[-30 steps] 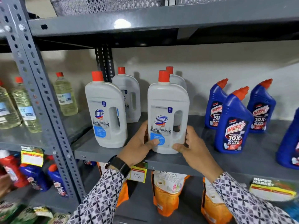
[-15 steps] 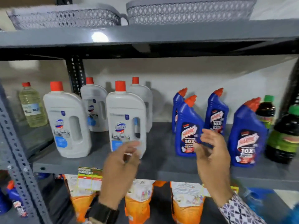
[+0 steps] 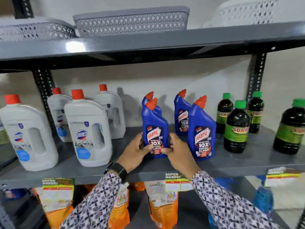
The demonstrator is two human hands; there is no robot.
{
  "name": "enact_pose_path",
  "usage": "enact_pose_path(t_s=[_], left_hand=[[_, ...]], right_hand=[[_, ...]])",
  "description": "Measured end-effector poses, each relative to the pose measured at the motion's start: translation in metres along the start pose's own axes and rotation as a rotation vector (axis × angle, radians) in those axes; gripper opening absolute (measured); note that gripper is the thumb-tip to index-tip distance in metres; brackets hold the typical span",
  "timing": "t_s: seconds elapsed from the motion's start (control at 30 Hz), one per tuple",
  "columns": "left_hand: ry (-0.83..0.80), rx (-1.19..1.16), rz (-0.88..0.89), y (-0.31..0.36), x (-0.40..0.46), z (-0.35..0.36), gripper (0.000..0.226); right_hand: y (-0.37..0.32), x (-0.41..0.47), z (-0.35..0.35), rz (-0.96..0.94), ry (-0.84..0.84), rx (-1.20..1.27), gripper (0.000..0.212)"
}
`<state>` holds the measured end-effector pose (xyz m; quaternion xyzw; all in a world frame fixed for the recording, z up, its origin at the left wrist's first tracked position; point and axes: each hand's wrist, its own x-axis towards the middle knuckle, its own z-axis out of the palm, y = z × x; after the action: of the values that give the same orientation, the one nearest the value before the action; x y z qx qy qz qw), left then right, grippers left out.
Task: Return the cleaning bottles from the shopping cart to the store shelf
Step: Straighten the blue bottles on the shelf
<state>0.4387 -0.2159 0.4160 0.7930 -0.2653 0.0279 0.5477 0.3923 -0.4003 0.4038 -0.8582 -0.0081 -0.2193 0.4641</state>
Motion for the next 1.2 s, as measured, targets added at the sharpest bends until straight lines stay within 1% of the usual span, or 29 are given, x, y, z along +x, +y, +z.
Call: enact_pose_path(t_s=[0.1,0.23,0.57,0.63,0.7,0.73,0.77,0.83,0.87,0.9,0.93,0.97,1.0,1.03,1.07,1.1,1.13,1.2], left_hand=[[0.004,-0.005,-0.010,-0.008,-0.008,0.000,0.048],[0.033,-0.009,-0.036,-0.010,-0.012,0.000,0.049],[0.088,0.055,-0.016,-0.011,-0.017,0.001,0.046],[0.087,0.065,-0.007,-0.008,-0.018,0.002,0.049],[0.101,-0.008,0.026,-0.005,-0.021,0.002,0.059],[0.157,-0.065,0.054,-0.003,-0.025,0.003,0.064],[0.270,-0.109,0.082,-0.001,-0.030,0.004,0.064],[0.569,-0.127,0.138,0.004,-0.044,0.011,0.054],[0.649,-0.118,0.162,0.008,-0.052,0.019,0.046],[0.654,-0.106,0.172,0.014,-0.057,0.030,0.038],[0.597,-0.099,0.163,0.022,-0.057,0.045,0.032],[0.493,-0.079,0.140,0.030,-0.056,0.062,0.029],[0.373,-0.034,0.121,0.039,-0.052,0.078,0.029],[0.268,0.011,0.113,0.048,-0.046,0.095,0.034],[0.183,0.030,0.106,0.055,-0.038,0.111,0.046],[0.118,0.004,0.092,0.060,-0.030,0.123,0.057],[0.067,-0.034,0.064,0.063,-0.022,0.132,0.063],[0.043,-0.018,0.026,0.064,-0.012,0.142,0.061]], right_hand=[[0.001,-0.009,-0.001,-0.023,0.012,-0.059,0.061],[0.006,-0.015,-0.001,-0.041,0.027,-0.088,0.059],[0.013,-0.015,0.003,-0.078,0.042,-0.104,0.057],[0.010,-0.019,0.002,-0.100,0.047,-0.106,0.059],[0.009,-0.031,0.000,-0.142,0.067,-0.142,0.065],[0.011,-0.040,-0.003,-0.168,0.097,-0.169,0.067],[0.014,-0.051,-0.008,-0.195,0.152,-0.189,0.064],[0.026,-0.069,-0.030,-0.262,0.343,-0.160,0.045],[0.033,-0.075,-0.045,-0.291,0.470,-0.114,0.037],[0.040,-0.078,-0.060,-0.294,0.574,-0.073,0.034],[0.048,-0.076,-0.076,-0.263,0.631,-0.054,0.037],[0.054,-0.072,-0.091,-0.205,0.622,-0.038,0.045],[0.058,-0.064,-0.102,-0.128,0.552,-0.009,0.055],[0.060,-0.056,-0.111,-0.057,0.439,0.039,0.062],[0.061,-0.048,-0.117,-0.014,0.326,0.074,0.065],[0.062,-0.042,-0.120,-0.002,0.254,0.077,0.065],[0.064,-0.036,-0.121,-0.006,0.225,0.053,0.063],[0.069,-0.030,-0.121,-0.023,0.229,0.027,0.060]])
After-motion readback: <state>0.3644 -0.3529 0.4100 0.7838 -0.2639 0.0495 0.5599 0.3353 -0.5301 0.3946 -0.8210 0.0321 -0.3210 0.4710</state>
